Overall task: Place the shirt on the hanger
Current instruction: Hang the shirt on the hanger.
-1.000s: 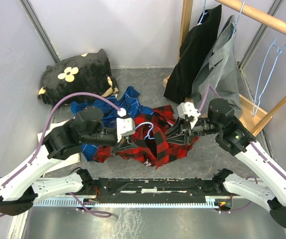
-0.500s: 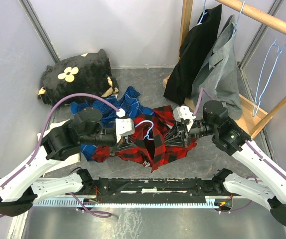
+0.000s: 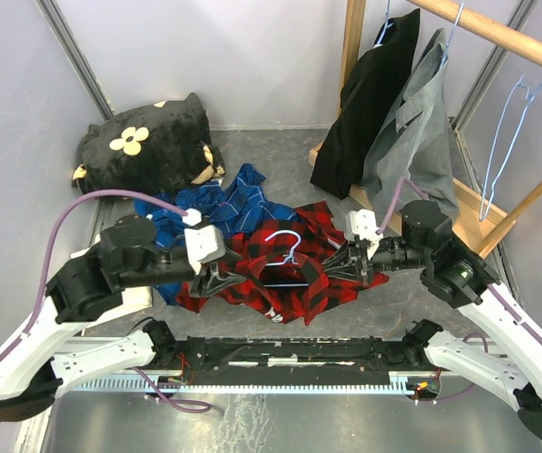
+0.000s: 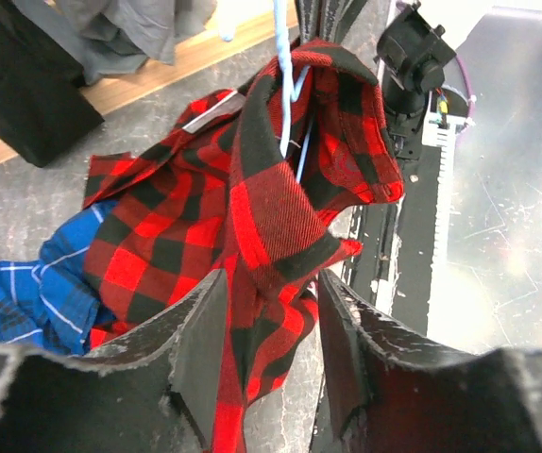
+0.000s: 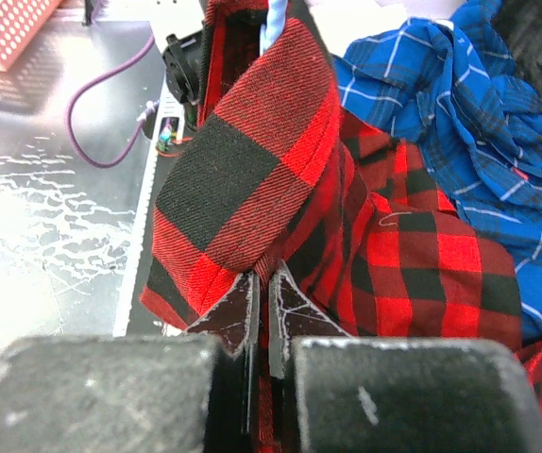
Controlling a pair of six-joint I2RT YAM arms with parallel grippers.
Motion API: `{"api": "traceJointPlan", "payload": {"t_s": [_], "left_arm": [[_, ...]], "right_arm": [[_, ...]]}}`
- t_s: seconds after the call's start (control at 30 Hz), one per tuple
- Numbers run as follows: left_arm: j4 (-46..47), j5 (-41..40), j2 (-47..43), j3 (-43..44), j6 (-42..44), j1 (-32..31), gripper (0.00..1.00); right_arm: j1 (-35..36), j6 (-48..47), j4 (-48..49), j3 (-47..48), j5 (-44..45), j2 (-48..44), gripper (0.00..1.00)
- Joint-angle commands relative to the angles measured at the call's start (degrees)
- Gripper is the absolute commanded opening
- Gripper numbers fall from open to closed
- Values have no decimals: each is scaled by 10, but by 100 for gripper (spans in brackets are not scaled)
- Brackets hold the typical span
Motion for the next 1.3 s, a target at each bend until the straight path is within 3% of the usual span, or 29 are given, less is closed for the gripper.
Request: {"api": "traceJointPlan", "payload": {"t_s": [0.0, 0.2, 0.3, 0.63, 0.77, 0.87, 1.07, 1.13, 1.27], "left_arm": [[8, -37, -26, 16, -28, 0, 53], [13, -12, -9, 10, -34, 0, 63], [11, 7, 2, 5, -30, 0, 76], [9, 39, 22, -11, -8, 0, 74], [11, 42, 30, -14, 0, 0, 66], [11, 43, 41, -9, 6, 0, 54], [11, 44, 52, -8, 11, 0, 5], [11, 37, 51, -8, 11, 0, 3], [12, 12, 41, -7, 10, 0, 3]], "right_arm": [[-2, -22, -25, 33, 19, -17, 0], [-2, -7, -7, 41, 10, -25, 0], [-3, -5, -10, 51, 7, -30, 0], [-2, 2, -20, 73, -3, -43, 0], [-3, 7, -16, 78, -8, -47, 0], [-2, 9, -13, 78, -10, -51, 0], [-2, -1, -33, 92, 2, -52, 1], [-2, -10, -47, 97, 15, -52, 9], [-2, -56, -105, 110, 91, -56, 38]]}}
